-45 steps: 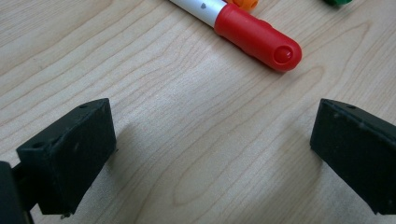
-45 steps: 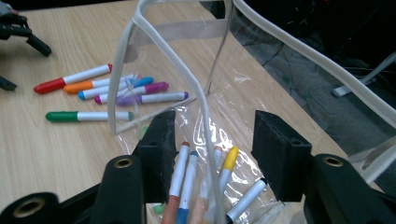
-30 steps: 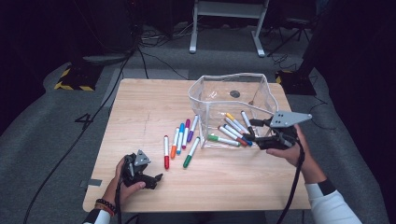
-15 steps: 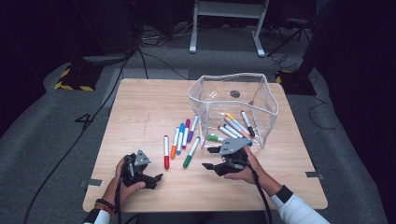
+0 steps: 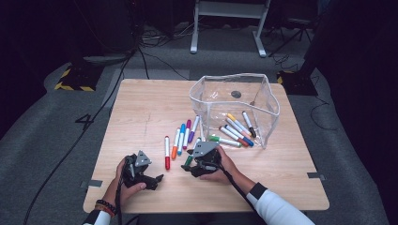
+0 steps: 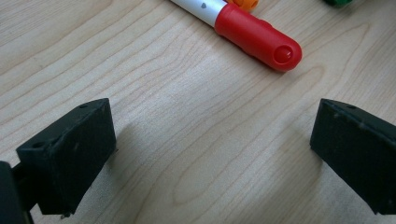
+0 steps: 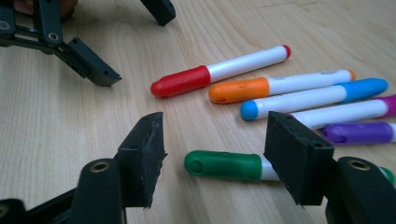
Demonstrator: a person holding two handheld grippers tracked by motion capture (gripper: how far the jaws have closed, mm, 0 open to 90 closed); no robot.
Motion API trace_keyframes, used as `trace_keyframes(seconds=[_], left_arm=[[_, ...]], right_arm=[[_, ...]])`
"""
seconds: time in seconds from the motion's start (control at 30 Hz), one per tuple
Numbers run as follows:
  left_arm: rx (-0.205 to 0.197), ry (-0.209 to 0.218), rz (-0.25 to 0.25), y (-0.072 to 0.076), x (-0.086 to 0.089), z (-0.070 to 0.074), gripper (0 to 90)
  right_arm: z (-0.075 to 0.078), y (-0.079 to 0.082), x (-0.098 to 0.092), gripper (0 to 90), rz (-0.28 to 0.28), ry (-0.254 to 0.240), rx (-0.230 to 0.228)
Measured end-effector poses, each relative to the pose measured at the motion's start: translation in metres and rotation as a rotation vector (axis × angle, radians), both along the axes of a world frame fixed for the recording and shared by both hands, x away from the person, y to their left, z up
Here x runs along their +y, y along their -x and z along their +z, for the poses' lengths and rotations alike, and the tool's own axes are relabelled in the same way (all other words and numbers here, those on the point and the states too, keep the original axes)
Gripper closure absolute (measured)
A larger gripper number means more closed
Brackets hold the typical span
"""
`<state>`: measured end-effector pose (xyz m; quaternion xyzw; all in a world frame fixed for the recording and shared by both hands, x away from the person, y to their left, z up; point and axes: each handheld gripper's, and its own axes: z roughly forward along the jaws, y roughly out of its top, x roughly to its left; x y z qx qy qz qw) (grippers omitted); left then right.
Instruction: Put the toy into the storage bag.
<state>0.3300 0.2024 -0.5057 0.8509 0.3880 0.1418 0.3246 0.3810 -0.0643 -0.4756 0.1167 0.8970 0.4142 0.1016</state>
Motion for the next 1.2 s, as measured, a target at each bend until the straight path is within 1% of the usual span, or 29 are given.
trace_keyframes(seconds=[0.07, 0.13, 0.2, 0.27, 0.4, 0.5, 0.67, 0.83, 0.9, 0.93, 1.0, 1.07, 1.1, 1.17, 1.2], left_arm=[[0.0, 0.0, 0.0, 0.0, 0.0, 0.0, 0.5], [0.0, 0.0, -0.001, 0.0, 0.0, 0.0, 0.5], [0.0, 0.001, 0.0, 0.0, 0.0, 0.0, 0.5], [0.0, 0.001, 0.0, 0.0, 0.0, 0.0, 0.5], [-0.001, 0.0, -0.001, 0.0, 0.0, 0.0, 0.6], [-0.001, 0.001, 0.0, 0.0, 0.0, 0.0, 0.6], [-0.001, 0.001, 0.0, 0.0, 0.0, 0.0, 0.6], [-0.001, 0.001, 0.0, 0.0, 0.0, 0.0, 0.6], [0.0, 0.0, -0.001, 0.0, 0.0, 0.0, 0.6], [-0.001, 0.001, 0.0, 0.0, 0.0, 0.0, 0.5], [0.0, -0.001, -0.002, 0.0, 0.0, 0.0, 0.6], [0.001, 0.0, -0.003, 0.0, 0.0, 0.0, 0.5], [0.001, 0.0, -0.003, 0.0, 0.0, 0.0, 0.5], [0.001, 0.0, -0.004, 0.0, 0.0, 0.0, 0.5], [0.001, -0.001, -0.005, 0.0, 0.0, 0.0, 0.5]], right_arm=[[-0.004, 0.0, 0.004, 39.0, 0.019, 0.01, 0.009], [-0.006, 0.001, 0.007, 39.2, 0.053, 0.015, 0.018], [-0.007, 0.004, 0.009, 38.6, 0.103, 0.014, 0.051], [-0.009, 0.006, 0.01, 38.8, 0.135, 0.029, 0.067], [-0.013, 0.008, 0.007, 39.5, 0.151, 0.061, 0.082], [-0.014, 0.007, -0.001, 39.5, 0.155, 0.079, 0.093], [-0.011, 0.008, -0.025, 39.0, 0.134, 0.096, 0.101], [-0.008, 0.006, -0.059, 39.2, 0.076, 0.07, 0.12], [-0.008, 0.005, -0.068, 39.4, 0.056, 0.075, 0.113], [-0.009, 0.004, -0.074, 39.3, 0.037, 0.075, 0.116], [-0.009, 0.003, -0.081, 39.3, 0.018, 0.072, 0.115], [-0.007, 0.0, -0.085, 39.4, -0.006, 0.064, 0.092], [-0.005, -0.002, -0.087, 39.7, -0.018, 0.051, 0.076], [-0.005, -0.006, -0.088, 40.4, -0.034, 0.046, 0.038], [-0.007, -0.009, -0.088, 40.8, -0.036, 0.042, 0.037]])
